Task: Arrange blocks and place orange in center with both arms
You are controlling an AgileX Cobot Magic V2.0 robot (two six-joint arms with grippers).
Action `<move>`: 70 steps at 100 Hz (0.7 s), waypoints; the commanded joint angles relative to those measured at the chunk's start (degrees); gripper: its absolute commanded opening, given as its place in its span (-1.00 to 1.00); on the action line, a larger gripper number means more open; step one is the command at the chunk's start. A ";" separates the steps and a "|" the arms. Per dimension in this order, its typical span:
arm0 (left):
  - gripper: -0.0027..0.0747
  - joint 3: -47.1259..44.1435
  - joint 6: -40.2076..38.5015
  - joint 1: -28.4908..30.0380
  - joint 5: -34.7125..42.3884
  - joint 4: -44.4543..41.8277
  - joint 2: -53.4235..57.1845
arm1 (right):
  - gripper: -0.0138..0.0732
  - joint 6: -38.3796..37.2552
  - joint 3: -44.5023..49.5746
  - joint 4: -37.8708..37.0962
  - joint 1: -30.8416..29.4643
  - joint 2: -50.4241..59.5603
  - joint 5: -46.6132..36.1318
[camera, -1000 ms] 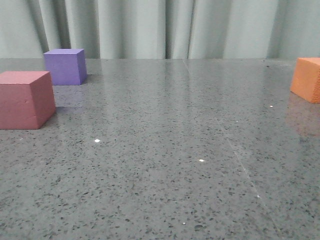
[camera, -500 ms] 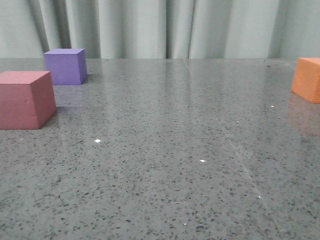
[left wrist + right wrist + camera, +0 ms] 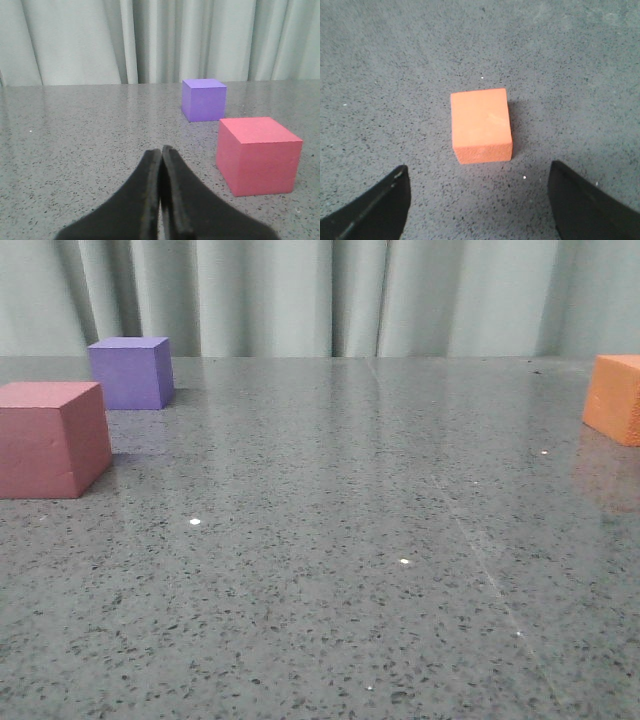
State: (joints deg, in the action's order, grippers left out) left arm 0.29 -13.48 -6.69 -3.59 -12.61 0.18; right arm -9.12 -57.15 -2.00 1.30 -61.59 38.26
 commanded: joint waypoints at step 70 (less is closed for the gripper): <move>-0.98 -3.21 0.05 0.11 4.20 0.19 1.89 | 0.63 5.78 -18.75 -1.68 0.14 -23.76 3.81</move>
State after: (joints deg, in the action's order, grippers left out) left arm 0.29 -13.48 -6.69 -3.59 -12.61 0.18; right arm -4.02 -73.74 -2.37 1.30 -86.46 44.32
